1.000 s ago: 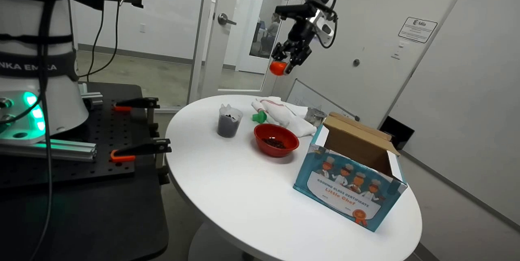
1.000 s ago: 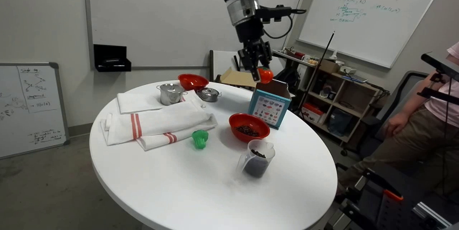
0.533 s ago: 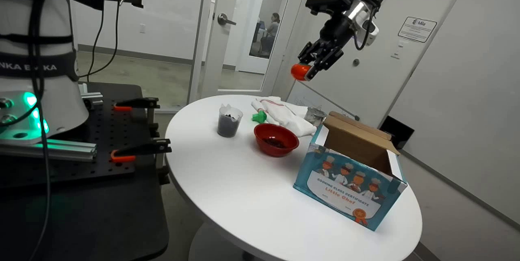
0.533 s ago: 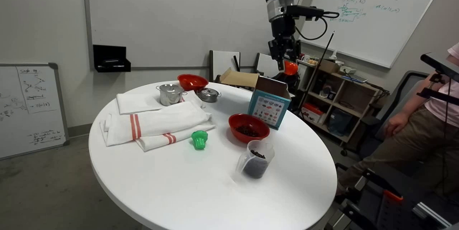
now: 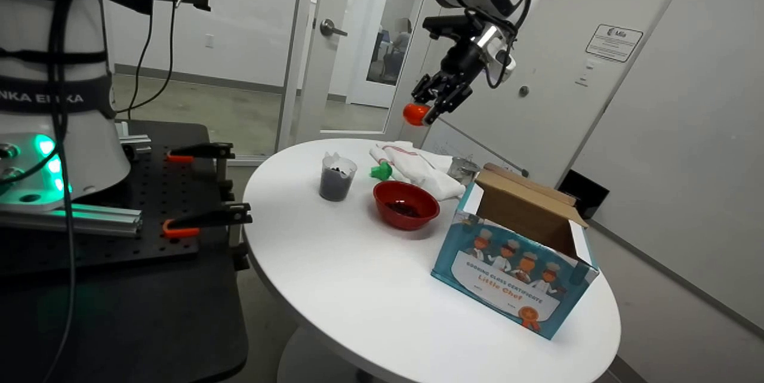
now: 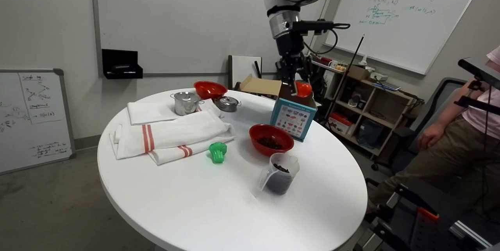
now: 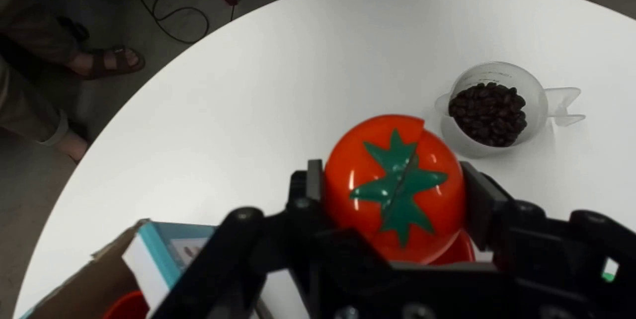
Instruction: Put the plastic tomato in the blue box
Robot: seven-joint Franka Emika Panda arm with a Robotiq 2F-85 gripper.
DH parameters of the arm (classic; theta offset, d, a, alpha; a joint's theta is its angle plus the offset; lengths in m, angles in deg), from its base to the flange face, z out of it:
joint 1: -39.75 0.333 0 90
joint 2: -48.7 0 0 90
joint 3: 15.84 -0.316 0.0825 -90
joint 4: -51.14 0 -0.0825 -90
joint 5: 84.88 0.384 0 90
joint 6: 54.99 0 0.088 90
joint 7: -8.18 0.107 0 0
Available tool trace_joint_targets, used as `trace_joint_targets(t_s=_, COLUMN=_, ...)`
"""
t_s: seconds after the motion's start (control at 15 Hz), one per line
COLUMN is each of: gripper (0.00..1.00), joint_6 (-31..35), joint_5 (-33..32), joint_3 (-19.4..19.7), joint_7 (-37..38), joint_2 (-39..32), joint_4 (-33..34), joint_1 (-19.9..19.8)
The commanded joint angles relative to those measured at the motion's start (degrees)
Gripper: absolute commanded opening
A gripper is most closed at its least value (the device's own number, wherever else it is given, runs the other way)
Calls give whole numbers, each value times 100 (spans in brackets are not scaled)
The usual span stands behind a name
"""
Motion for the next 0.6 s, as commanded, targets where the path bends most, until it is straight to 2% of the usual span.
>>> trace_joint_targets(t_s=0.0, gripper=38, joint_6=-221, joint_5=-36, joint_3=-27, joint_7=343, joint_2=-653, joint_4=738, joint_1=268)
trace_joint_targets(t_s=0.27, gripper=38, joint_6=-424, joint_5=-4, joint_3=54, joint_7=433, joint_2=-969, joint_4=1310, joint_1=300)
trace_joint_targets(t_s=0.53, gripper=38, joint_6=-626, joint_5=342, joint_3=177, joint_7=381, joint_2=-1096, joint_4=1901, joint_1=-113)
